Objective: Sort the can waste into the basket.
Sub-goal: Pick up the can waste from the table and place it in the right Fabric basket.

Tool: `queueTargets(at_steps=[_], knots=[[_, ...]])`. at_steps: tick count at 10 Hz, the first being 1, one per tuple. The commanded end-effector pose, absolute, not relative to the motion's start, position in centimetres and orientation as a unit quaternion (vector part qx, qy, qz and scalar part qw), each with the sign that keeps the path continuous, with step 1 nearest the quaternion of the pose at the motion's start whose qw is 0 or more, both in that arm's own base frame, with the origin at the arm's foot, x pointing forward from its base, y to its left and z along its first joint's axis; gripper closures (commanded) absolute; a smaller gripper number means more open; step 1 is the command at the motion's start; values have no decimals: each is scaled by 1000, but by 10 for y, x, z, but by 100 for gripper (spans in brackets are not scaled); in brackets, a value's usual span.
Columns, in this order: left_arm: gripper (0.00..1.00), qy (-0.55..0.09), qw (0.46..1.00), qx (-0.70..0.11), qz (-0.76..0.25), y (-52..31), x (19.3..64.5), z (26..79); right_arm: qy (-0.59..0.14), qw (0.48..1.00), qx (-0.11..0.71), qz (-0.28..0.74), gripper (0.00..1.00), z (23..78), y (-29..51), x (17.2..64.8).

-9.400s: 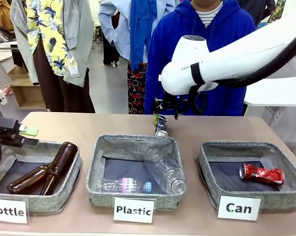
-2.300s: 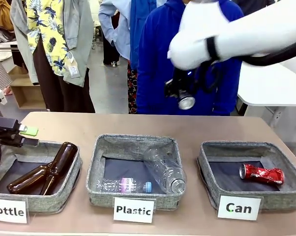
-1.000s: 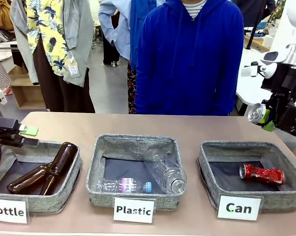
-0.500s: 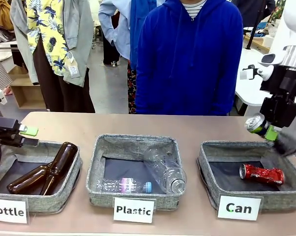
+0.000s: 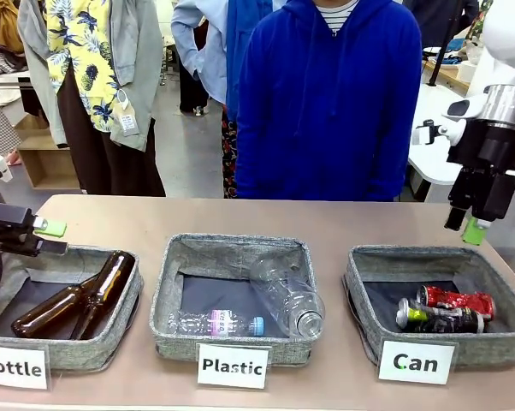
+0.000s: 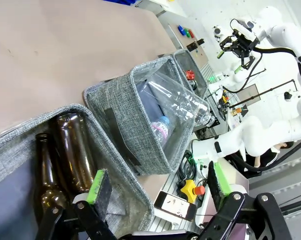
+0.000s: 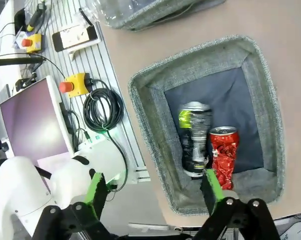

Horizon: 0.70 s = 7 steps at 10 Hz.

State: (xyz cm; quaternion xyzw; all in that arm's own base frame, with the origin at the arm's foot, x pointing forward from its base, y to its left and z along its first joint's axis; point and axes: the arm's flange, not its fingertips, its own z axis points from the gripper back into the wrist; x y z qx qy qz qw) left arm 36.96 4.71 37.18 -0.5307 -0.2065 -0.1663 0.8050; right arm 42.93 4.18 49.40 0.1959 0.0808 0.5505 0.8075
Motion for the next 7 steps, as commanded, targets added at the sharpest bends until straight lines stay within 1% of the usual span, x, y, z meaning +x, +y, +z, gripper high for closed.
queueTargets(at_steps=[1,2,3,4,5,6,7], knots=[[0,-205,805,-532,-167,47,367,373,75,826,218,515,0,495,44,434],[0,-205,805,-532,-167,47,367,373,64,843,263,465,0,498,46,437],[0,-205,805,-532,-167,47,367,373,11,871,369,325,0,508,51,444],[0,-205,805,-532,-167,47,367,373,-17,824,555,110,0,527,47,455],[0,-205,805,-532,-167,47,367,373,-153,759,632,-47,0,534,41,467],[0,-205,805,-532,-167,47,367,373,-169,660,721,-123,0,537,34,479],[0,-205,805,-532,-167,47,367,373,-147,629,738,-195,0,531,35,490]])
